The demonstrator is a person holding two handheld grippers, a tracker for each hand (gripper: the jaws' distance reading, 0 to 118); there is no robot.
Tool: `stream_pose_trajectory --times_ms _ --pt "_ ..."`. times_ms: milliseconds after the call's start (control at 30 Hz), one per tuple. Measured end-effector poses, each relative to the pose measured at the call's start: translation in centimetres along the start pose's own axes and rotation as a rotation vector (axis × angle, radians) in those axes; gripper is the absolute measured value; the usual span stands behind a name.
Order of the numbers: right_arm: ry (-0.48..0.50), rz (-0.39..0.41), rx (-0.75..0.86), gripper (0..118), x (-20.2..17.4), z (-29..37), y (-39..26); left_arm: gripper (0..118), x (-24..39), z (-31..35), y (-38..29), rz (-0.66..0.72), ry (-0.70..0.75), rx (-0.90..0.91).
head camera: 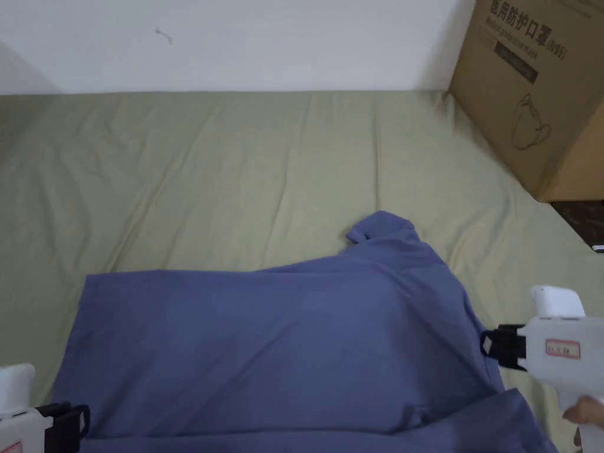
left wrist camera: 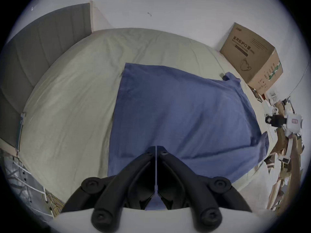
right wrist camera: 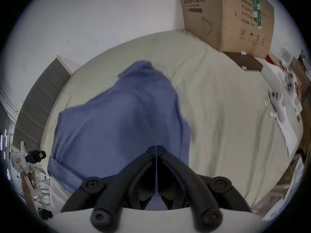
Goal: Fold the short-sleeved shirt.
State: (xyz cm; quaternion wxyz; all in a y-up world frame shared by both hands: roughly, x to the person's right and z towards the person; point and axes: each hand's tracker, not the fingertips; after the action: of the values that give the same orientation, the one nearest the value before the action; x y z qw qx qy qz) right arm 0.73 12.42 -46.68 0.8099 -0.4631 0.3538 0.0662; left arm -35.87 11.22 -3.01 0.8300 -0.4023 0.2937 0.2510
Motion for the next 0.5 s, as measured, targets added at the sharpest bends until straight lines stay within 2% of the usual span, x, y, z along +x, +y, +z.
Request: stream_pose_trajectory --times_ms 33,67,167,367,400,467,500 --pt "-0.004 0.009 0.004 55 0.0 -0.9 1.8 1 0.1 -0.4 0.7 0.002 -0.002 0.002" --pt "-0.01 0.026 0.004 75 0.2 -2.1 3.9 1 0.2 -0.9 1.4 0.001 -0.007 0.005" --pt "-0.045 0.086 0.003 75 0.2 -6.6 9.2 1 0.7 -2.5 3.3 -0.002 -0.011 0.007" --pt "-0.107 0.074 -0.078 75 0.5 -16.2 14.8 1 0.7 -5.7 5.4 0.003 0.016 -0.026" --pt "-0.118 0.096 -0.101 75 0.4 -17.6 14.9 1 0.8 -6.1 5.5 0.0 0.022 -0.033" --pt "-0.13 0.121 -0.154 68 0.3 -19.7 14.7 1 0.7 -6.7 5.6 -0.004 0.03 -0.048" --pt "-0.118 0.132 -0.186 59 0.1 -20.6 14.3 1 0.6 -6.8 5.6 -0.004 0.028 -0.054"
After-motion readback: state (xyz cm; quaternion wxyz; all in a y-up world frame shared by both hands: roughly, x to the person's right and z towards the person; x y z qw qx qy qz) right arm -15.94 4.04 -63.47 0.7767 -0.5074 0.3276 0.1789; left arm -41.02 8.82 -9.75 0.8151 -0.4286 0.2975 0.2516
